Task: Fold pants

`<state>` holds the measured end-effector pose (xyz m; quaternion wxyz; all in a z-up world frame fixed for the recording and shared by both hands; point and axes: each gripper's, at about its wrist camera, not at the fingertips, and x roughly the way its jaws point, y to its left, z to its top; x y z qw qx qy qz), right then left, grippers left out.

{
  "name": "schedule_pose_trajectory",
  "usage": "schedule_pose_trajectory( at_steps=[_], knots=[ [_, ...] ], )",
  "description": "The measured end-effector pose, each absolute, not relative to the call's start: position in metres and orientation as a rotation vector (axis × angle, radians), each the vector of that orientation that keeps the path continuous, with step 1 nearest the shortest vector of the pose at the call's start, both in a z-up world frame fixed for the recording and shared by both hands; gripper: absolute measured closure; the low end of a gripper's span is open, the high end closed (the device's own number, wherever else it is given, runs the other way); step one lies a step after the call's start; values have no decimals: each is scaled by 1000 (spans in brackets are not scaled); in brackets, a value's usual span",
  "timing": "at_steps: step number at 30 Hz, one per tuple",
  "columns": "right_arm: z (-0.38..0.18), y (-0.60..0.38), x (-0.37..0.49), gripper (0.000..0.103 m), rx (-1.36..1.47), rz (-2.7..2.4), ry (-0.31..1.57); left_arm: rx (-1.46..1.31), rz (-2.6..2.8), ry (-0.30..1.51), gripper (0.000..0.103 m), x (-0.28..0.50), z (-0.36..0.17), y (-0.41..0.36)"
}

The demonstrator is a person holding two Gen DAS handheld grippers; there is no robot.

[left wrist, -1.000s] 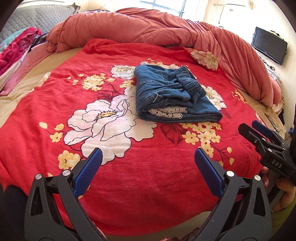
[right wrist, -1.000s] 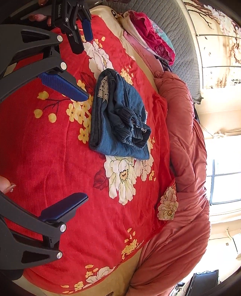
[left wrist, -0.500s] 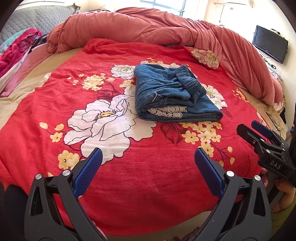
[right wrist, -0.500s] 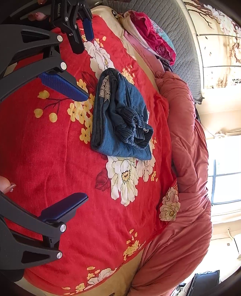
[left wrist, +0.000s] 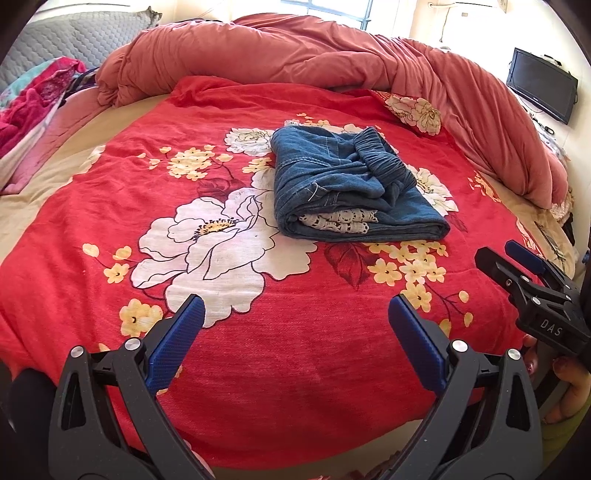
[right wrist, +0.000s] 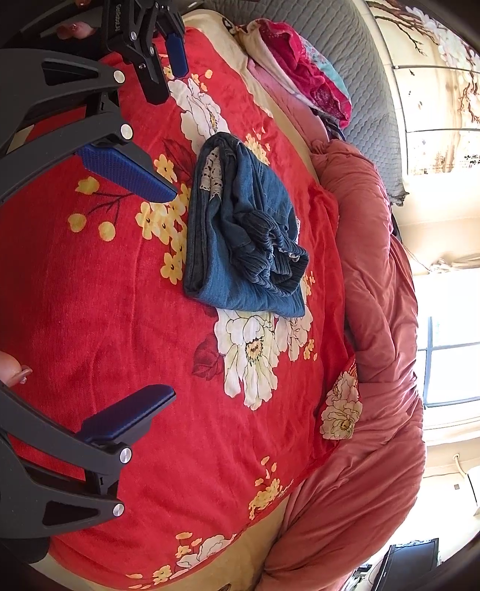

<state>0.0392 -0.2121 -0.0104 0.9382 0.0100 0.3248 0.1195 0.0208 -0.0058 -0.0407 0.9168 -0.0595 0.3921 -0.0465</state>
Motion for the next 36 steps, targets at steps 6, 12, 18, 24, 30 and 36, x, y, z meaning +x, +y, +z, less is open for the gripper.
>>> schedule_pose_trajectory(
  at_steps=[6,12,18,24,30,36],
  knots=[
    [-9,-213,38,5,21,240,662,-118,-92,803,10,20,-39,-6],
    [-8,-213,38,5,19,238,658,-118,-88,802,10,19,-38,-6],
    [-9,-213,38,5,22,239,659,-117,-85,803,10,19,-38,-6],
    [-9,-212,38,5,19,236,660,-118,-79,804,10,18,-37,-5],
    [-8,-213,38,5,17,236,659,-119,-83,805,10,18,-37,-5],
    [-9,-213,39,5,16,232,663,-136,-99,808,10,18,-37,-4]
  ],
)
